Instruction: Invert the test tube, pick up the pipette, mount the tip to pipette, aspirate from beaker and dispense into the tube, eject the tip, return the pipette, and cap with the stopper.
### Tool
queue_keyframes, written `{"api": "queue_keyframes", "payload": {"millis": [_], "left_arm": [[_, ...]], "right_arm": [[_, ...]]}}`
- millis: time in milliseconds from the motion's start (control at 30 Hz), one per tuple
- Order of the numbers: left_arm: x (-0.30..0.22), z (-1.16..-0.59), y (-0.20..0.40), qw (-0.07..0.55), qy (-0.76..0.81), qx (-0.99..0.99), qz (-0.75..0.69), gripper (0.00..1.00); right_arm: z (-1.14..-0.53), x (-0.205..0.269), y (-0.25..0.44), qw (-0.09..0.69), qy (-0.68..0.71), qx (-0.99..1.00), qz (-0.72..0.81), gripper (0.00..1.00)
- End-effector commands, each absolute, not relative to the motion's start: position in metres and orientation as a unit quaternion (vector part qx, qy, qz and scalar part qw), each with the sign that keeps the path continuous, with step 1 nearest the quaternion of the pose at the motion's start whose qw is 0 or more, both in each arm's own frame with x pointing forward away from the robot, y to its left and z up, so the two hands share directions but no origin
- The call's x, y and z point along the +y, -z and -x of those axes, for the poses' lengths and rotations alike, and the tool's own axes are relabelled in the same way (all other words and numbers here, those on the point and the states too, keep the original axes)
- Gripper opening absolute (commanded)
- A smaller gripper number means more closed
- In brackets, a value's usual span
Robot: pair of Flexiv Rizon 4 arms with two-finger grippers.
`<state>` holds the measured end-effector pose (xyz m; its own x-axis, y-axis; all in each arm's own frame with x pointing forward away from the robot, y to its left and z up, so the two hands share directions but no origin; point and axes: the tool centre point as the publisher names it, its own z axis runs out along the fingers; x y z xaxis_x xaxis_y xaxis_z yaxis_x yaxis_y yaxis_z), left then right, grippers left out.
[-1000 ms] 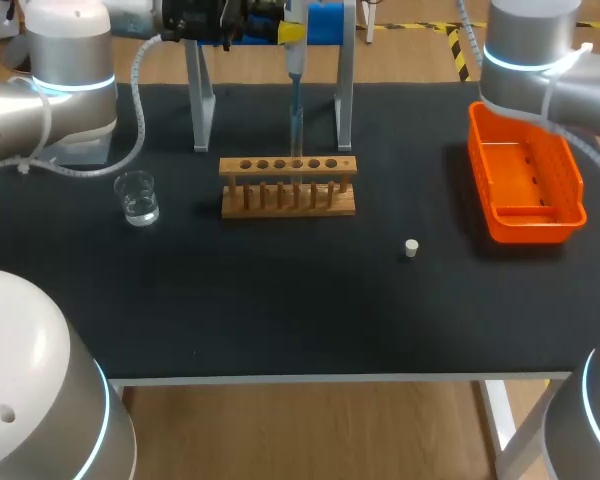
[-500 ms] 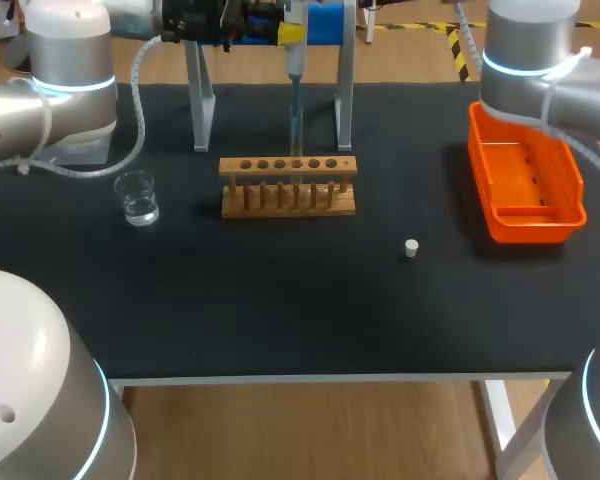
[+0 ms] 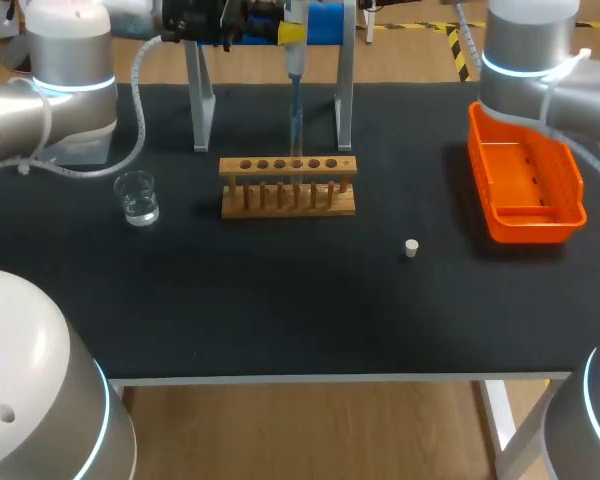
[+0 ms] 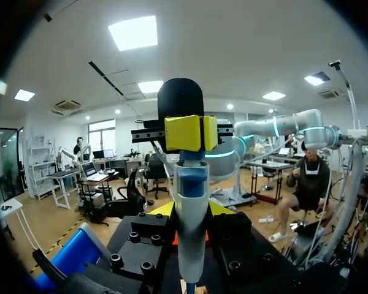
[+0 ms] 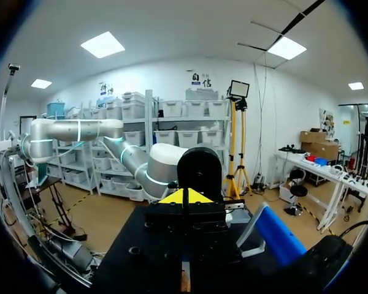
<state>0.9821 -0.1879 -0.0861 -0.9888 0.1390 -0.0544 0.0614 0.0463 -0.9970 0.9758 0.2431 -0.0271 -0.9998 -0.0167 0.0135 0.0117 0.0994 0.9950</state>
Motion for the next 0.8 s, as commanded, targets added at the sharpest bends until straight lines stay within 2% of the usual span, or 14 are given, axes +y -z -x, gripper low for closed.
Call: {"api": "queue_keyframes", "payload": {"millis": [33, 167, 200, 233, 267, 300, 567, 800], "left_arm": [[-0.187, -0.983, 0.082, 0.029, -0.686, -0.724, 0.070, 0.00], [-0.187, -0.983, 0.082, 0.029, -0.686, -0.724, 0.070, 0.00], [-0.187, -0.983, 0.082, 0.029, -0.686, -0.724, 0.070, 0.00], [-0.187, -0.983, 0.082, 0.029, -0.686, -0.724, 0.070, 0.00], [-0.187, -0.983, 0.082, 0.029, -0.686, -0.724, 0.070, 0.00], [-0.187, -0.983, 0.082, 0.029, -0.686, -0.724, 0.070, 0.00], [-0.187, -0.983, 0.082, 0.029, -0.686, -0.724, 0.070, 0.00], [-0.187, -0.983, 0.082, 0.029, -0.686, -0.724, 0.070, 0.00]], "right_arm": [[-0.975, 0.240, 0.020, 0.002, 0.676, -0.737, -0.007, 0.00], [-0.975, 0.233, 0.006, -0.014, 0.685, -0.728, -0.014, 0.00], [-0.975, 0.230, 0.004, -0.018, 0.687, -0.726, -0.015, 0.04], [-0.974, 0.227, 0.001, -0.022, 0.690, -0.724, -0.016, 0.22], [-0.974, 0.222, -0.001, -0.028, 0.691, -0.722, -0.016, 0.66], [-0.974, 0.218, -0.002, -0.031, 0.693, -0.720, -0.016, 1.00], [-0.968, 0.164, 0.000, -0.063, 0.694, -0.717, -0.004, 1.00], [-0.955, 0.130, 0.032, -0.067, 0.678, -0.732, -0.007, 1.00]]}}
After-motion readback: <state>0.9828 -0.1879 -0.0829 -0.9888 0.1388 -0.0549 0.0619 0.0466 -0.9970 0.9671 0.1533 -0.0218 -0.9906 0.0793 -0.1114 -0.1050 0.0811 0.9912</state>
